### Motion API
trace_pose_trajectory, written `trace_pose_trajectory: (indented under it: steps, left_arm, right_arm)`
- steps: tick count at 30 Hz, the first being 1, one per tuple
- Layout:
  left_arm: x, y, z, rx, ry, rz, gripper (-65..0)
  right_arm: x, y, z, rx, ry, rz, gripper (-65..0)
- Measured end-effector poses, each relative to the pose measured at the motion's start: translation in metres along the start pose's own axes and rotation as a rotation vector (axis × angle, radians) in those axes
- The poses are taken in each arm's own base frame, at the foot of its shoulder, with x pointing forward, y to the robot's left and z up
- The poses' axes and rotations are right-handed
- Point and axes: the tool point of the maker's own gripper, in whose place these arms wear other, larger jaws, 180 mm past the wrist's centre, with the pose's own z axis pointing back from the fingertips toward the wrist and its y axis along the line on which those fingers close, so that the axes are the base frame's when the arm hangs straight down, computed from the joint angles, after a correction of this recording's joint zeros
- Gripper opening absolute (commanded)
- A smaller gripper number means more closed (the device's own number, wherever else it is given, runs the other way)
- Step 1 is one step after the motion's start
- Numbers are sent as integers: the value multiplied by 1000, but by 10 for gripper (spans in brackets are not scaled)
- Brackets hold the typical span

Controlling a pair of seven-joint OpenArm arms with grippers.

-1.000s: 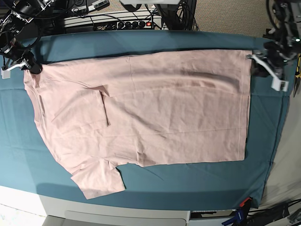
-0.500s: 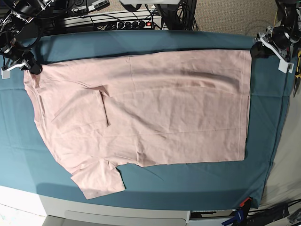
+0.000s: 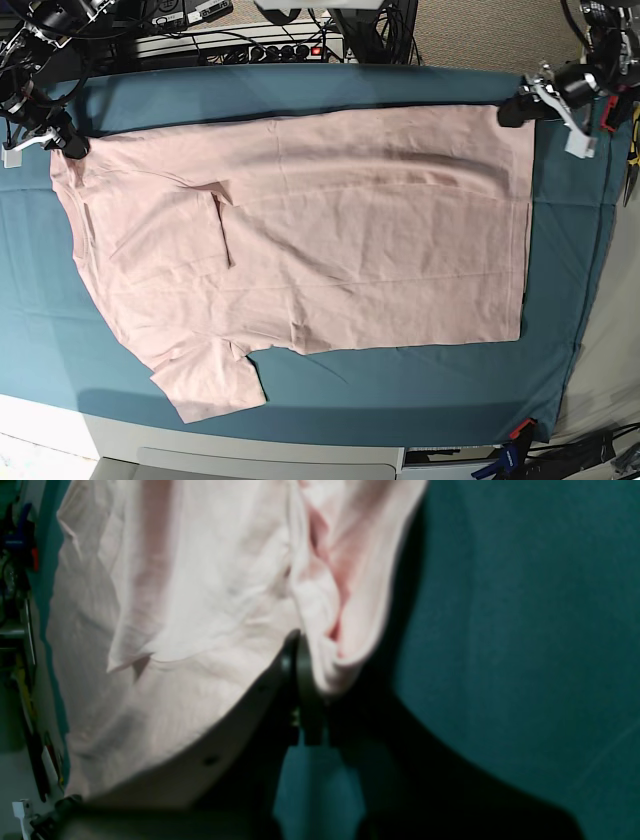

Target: Fold the T-shirt properly

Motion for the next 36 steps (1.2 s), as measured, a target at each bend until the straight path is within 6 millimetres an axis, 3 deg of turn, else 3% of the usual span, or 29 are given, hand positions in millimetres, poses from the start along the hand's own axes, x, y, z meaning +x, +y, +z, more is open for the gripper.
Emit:
trace_pose_trajectory:
  steps: [5,10,14,23,29,36]
  left_arm:
    - [2,-4,-6,-11,16,-38,-490]
    - [4,-4,-7,-7,18,-51,-514]
    - [2,-1,-7,4,26,-54,-650]
    - [-4,-5,-6,-13,58,-77,-650]
    - [-14,-2,11,23,79,-85,-650]
    - [-11,4,23,58,60,-85,-650]
  right_arm:
    - [3,0,0,0,-19,0,-650]
    - [4,0,0,0,-23,0,-650]
    - [5,0,0,1,-30,0,-650]
    - [-3,0,1,8,9,-5,-650]
    - [-19,-4,12,33,12,-39,-650]
    - [-33,-9,24,47,17,-70,-650]
